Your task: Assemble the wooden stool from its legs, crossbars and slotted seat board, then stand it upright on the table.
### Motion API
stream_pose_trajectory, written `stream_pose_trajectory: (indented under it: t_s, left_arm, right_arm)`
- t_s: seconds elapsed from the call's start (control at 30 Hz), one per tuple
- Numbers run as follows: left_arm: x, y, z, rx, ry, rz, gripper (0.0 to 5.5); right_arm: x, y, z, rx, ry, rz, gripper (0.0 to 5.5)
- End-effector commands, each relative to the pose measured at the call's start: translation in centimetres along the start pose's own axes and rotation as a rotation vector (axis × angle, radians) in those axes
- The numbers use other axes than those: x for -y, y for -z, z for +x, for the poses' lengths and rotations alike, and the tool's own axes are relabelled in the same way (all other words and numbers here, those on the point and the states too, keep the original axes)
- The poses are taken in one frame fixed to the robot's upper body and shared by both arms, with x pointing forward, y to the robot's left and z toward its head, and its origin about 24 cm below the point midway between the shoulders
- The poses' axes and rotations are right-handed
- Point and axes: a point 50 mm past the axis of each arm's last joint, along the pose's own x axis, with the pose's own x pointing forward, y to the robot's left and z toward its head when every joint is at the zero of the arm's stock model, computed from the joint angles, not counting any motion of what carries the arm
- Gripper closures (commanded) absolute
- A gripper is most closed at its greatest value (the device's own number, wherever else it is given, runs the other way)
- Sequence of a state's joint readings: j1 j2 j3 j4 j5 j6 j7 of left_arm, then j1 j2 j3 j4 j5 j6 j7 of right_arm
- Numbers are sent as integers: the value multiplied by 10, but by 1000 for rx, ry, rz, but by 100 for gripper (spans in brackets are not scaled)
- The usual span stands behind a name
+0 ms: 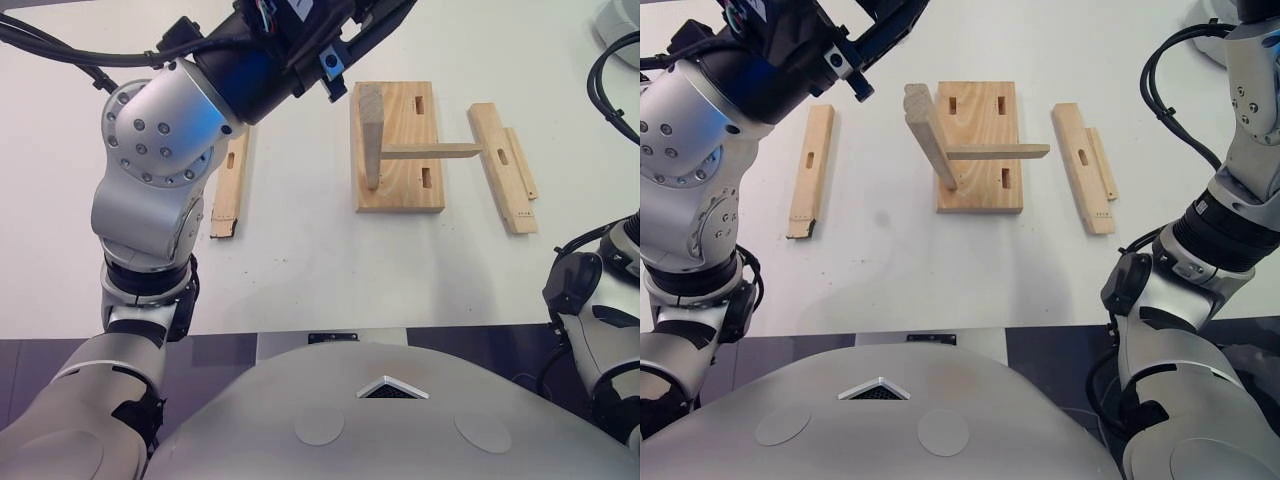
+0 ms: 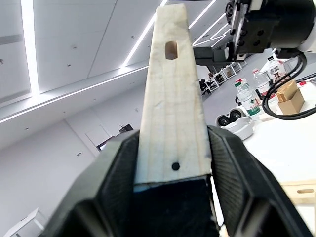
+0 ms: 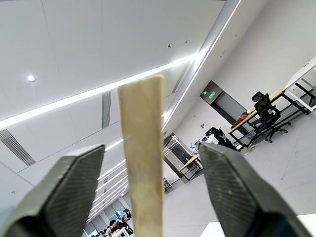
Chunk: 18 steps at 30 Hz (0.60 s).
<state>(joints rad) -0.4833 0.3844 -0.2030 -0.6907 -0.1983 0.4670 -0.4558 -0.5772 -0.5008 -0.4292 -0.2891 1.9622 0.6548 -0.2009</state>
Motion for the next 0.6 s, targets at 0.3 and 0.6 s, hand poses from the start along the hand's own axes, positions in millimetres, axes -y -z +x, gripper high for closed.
stream_pose_trajectory:
  t_s: [0.3, 0.6]
  left_arm:
    - [3, -4, -2, 35, 24, 9, 343]
    - [3, 8, -7, -19, -2, 0, 295]
  right_arm:
    - [-4, 7, 4, -35, -15, -14, 434]
    - [-9, 4, 10, 14, 1, -54, 448]
